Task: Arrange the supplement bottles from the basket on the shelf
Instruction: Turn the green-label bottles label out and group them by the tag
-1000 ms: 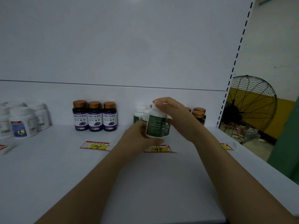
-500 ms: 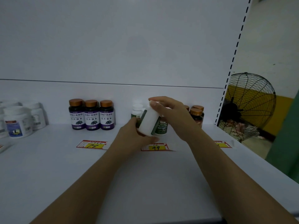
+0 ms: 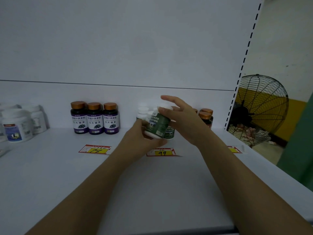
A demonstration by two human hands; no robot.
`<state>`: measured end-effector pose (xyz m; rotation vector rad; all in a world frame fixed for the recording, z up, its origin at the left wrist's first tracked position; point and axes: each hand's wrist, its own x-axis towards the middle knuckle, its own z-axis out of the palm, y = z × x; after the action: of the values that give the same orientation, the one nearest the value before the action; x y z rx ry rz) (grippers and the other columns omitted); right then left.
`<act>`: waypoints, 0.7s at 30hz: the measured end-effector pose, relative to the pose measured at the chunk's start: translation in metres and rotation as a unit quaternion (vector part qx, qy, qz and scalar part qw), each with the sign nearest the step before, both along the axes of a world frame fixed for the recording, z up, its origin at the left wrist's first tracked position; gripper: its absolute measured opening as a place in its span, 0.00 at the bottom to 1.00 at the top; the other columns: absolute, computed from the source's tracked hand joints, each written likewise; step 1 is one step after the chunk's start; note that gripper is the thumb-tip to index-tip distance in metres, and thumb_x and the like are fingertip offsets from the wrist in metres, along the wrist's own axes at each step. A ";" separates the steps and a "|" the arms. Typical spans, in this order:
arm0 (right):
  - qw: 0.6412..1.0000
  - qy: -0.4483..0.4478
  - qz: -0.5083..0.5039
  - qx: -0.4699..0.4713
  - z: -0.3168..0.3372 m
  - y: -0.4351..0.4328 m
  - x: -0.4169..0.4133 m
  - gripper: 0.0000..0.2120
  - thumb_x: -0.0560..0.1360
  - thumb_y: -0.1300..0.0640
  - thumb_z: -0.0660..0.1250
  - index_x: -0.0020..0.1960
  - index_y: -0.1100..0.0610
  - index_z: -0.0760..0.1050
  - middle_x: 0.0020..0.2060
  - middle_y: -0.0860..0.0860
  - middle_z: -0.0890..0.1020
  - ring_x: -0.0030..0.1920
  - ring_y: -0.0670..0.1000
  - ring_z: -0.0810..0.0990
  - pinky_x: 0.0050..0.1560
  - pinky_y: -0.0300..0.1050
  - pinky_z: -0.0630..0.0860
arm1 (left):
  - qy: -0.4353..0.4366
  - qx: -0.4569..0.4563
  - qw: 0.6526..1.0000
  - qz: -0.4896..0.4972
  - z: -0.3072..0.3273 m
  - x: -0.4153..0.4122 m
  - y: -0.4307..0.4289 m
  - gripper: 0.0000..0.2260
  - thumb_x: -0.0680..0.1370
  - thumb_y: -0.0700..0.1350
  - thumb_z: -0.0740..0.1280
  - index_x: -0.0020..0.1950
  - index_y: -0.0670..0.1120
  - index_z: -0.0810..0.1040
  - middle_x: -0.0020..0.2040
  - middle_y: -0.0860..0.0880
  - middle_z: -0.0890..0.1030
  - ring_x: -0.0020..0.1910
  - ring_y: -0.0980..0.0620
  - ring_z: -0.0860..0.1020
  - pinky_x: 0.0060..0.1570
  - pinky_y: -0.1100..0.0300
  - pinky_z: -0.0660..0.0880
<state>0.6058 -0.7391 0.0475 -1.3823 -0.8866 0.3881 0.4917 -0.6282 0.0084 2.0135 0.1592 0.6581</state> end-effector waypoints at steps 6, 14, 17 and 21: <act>0.996 0.053 0.075 0.011 0.000 -0.001 0.001 0.20 0.77 0.61 0.65 0.67 0.52 0.69 0.60 0.55 0.78 0.58 0.56 0.79 0.58 0.52 0.78 | 0.024 0.041 0.999 -0.002 -0.002 0.000 -0.001 0.19 0.69 0.49 0.75 0.53 0.57 0.70 0.46 0.62 0.77 0.44 0.66 0.76 0.36 0.77 0.71; 0.999 0.048 0.007 -0.013 -0.003 -0.002 0.004 0.20 0.74 0.55 0.69 0.62 0.62 0.75 0.53 0.58 0.82 0.52 0.55 0.82 0.53 0.48 0.80 | 0.035 0.044 0.998 0.006 -0.002 0.001 0.002 0.18 0.68 0.50 0.75 0.54 0.54 0.72 0.46 0.60 0.78 0.45 0.65 0.77 0.38 0.75 0.70; 0.998 0.055 0.021 -0.025 -0.004 -0.002 0.004 0.17 0.73 0.55 0.69 0.57 0.65 0.77 0.52 0.61 0.83 0.52 0.58 0.82 0.55 0.52 0.80 | 0.053 0.053 0.997 -0.004 -0.002 0.003 0.002 0.16 0.69 0.50 0.75 0.53 0.54 0.75 0.47 0.58 0.80 0.47 0.61 0.78 0.43 0.71 0.72; 0.995 0.063 0.050 -0.051 -0.004 -0.002 0.004 0.19 0.76 0.54 0.67 0.59 0.67 0.76 0.54 0.61 0.82 0.56 0.60 0.81 0.59 0.52 0.78 | 0.049 0.050 0.998 0.001 -0.003 0.003 0.003 0.15 0.68 0.50 0.75 0.51 0.56 0.74 0.46 0.59 0.80 0.46 0.62 0.78 0.43 0.71 0.72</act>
<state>0.6095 -0.7408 0.0439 -1.3934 -0.8424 0.5972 0.4948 -0.6249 0.0051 2.1435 0.1904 0.5783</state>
